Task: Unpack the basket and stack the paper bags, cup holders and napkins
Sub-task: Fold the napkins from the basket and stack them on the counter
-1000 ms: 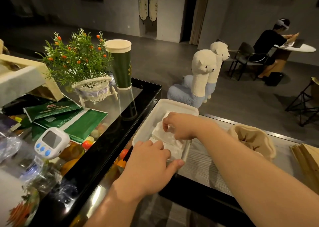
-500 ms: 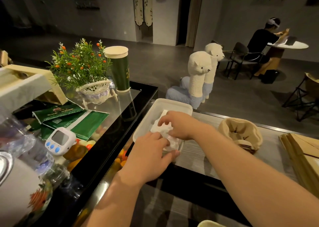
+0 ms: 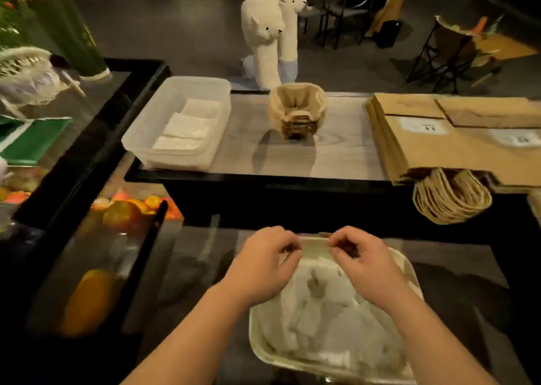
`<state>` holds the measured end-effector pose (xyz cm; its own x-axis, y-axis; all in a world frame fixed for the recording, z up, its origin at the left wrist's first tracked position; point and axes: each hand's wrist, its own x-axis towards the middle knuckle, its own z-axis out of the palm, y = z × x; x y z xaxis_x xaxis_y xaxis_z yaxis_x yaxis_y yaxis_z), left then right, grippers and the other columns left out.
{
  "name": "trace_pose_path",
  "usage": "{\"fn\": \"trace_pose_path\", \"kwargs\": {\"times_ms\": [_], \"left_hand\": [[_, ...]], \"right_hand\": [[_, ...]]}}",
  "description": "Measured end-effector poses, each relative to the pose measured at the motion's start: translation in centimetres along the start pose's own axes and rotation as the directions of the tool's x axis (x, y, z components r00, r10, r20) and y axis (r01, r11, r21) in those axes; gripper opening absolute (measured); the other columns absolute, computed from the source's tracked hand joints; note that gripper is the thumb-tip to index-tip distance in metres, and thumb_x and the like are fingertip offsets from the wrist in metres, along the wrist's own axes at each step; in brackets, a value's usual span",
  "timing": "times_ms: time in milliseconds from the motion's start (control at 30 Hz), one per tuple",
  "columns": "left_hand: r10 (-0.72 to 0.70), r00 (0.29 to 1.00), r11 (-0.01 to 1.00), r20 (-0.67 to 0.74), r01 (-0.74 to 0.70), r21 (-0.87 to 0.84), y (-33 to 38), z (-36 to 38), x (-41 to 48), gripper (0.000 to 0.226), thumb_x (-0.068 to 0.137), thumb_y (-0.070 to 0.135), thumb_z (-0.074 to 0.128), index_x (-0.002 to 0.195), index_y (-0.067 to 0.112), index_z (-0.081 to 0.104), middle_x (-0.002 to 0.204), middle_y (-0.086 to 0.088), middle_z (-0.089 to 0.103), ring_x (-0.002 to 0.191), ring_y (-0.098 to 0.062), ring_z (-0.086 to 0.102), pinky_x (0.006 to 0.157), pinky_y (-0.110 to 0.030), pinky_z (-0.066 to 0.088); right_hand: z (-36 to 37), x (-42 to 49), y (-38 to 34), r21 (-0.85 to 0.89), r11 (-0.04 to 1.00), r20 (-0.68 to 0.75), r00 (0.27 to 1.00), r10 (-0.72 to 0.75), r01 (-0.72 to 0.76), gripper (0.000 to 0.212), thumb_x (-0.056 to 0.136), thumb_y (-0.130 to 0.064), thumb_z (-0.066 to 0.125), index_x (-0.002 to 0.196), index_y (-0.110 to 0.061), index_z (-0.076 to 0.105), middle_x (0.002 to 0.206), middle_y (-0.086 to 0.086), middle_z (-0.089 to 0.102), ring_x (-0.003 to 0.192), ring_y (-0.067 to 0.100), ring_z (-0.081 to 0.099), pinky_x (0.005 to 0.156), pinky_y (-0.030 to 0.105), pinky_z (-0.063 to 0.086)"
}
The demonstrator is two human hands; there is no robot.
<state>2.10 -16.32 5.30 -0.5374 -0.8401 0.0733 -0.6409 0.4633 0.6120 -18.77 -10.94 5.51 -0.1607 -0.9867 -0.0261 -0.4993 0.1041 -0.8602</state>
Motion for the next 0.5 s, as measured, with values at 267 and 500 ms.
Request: {"fn": "trace_pose_path", "kwargs": {"times_ms": [267, 500], "left_hand": [[-0.442, 0.884, 0.893, 0.156, 0.416, 0.172, 0.4, 10.0, -6.2, 0.026, 0.1, 0.034, 0.055, 0.125, 0.035, 0.06, 0.13, 0.014, 0.054, 0.123, -0.013, 0.05, 0.103, -0.029, 0.045], [-0.417, 0.908, 0.899, 0.032, 0.407, 0.159, 0.4, 11.6, -8.4, 0.011, 0.093, 0.028, 0.058, 0.09, 0.039, 0.054, 0.094, 0.023, 0.051, 0.092, -0.001, 0.047, 0.083, -0.02, 0.046]], "right_hand": [[3.5, -4.3, 10.0, -0.438, 0.824, 0.186, 0.86, 0.474, -0.359, 0.089, 0.087, -0.032, 0.074, 0.156, -0.038, 0.017, 0.16, -0.001, 0.012, 0.147, 0.027, 0.017, 0.114, 0.044, 0.039], [11.1, -3.4, 9.5, -0.62, 0.759, 0.322, 0.818, 0.478, -0.199, 0.092, 0.083, -0.044, 0.071, 0.149, -0.052, 0.006, 0.158, 0.0, 0.007, 0.144, 0.038, 0.021, 0.11, 0.06, 0.035]]}}
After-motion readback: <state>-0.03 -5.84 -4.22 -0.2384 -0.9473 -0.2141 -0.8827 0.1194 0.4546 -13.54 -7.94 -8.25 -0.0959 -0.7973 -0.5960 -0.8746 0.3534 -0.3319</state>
